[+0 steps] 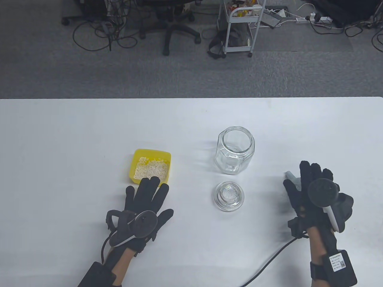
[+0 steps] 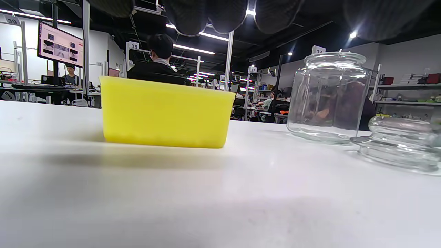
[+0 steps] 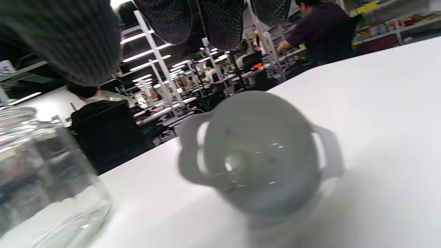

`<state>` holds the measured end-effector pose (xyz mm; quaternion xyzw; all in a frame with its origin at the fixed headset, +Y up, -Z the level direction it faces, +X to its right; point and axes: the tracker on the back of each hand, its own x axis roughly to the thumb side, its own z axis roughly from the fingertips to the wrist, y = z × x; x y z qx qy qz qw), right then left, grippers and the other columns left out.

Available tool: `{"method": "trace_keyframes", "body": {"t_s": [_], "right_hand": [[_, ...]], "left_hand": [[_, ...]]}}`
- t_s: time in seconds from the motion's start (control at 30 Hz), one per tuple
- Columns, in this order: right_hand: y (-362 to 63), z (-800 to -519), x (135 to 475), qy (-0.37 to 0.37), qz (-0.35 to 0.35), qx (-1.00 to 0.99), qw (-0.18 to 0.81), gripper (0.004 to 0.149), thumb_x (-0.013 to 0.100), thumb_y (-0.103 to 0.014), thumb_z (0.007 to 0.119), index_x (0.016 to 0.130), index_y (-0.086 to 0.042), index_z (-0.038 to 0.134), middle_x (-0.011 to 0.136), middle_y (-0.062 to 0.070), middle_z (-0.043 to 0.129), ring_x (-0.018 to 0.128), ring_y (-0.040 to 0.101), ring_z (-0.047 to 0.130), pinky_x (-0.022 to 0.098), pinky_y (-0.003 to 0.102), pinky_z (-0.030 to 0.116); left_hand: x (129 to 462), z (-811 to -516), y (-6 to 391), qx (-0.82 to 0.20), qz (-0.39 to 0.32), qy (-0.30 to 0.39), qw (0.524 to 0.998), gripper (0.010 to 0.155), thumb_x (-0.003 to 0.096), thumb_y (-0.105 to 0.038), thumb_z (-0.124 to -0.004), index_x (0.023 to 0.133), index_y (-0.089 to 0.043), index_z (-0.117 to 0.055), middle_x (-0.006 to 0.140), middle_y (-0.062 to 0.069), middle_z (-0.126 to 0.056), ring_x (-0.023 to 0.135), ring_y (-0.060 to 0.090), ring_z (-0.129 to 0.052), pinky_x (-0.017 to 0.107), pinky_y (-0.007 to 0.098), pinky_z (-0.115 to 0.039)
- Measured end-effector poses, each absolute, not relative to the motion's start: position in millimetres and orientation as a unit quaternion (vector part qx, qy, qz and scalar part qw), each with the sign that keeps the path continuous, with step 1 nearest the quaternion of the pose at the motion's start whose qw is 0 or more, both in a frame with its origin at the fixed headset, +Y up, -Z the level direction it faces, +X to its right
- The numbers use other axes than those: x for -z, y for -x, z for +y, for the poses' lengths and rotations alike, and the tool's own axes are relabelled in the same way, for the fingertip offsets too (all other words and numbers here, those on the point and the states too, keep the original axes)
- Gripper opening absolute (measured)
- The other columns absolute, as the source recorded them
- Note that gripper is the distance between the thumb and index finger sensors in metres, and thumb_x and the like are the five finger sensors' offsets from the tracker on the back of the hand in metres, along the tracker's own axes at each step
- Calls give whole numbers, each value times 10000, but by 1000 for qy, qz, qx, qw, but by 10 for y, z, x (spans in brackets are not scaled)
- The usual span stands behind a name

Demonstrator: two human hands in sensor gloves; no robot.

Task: Transfer rice through funnel into glass jar

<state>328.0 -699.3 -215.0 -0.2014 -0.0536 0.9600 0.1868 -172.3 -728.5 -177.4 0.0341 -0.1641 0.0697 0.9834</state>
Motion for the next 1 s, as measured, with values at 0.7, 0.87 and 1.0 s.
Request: {"method": "trace_keyframes", "body": {"t_s": [0.7, 0.87, 1.0], "right_hand": [[-3717, -7384, 2276, 217, 64, -953, 200, 679, 401, -455, 891, 1005, -431, 582, 1165, 0, 574, 1103, 407, 464, 736, 708, 427], [-3754, -7417, 2292, 214, 59, -950, 219, 697, 395, -451, 900, 1011, -415, 574, 1153, 7, 607, 1096, 403, 503, 737, 702, 444], [-3777, -7457, 2297, 215, 62, -948, 228, 712, 391, -457, 903, 1014, -412, 562, 1145, 12, 629, 1091, 401, 525, 736, 701, 451]], "left_hand": [[1772, -7293, 1709, -70, -167, -31, 983, 777, 503, -718, -671, 1162, -403, -405, 1309, 43, -359, 1204, 371, -415, 784, 712, -411], [1780, -7321, 1713, -66, -165, -25, 984, 777, 505, -719, -669, 1163, -402, -403, 1307, 48, -362, 1202, 371, -420, 782, 711, -416], [1782, -7305, 1725, -70, -162, -27, 984, 776, 505, -718, -671, 1162, -401, -406, 1307, 48, -363, 1201, 371, -422, 782, 711, -416]]}}
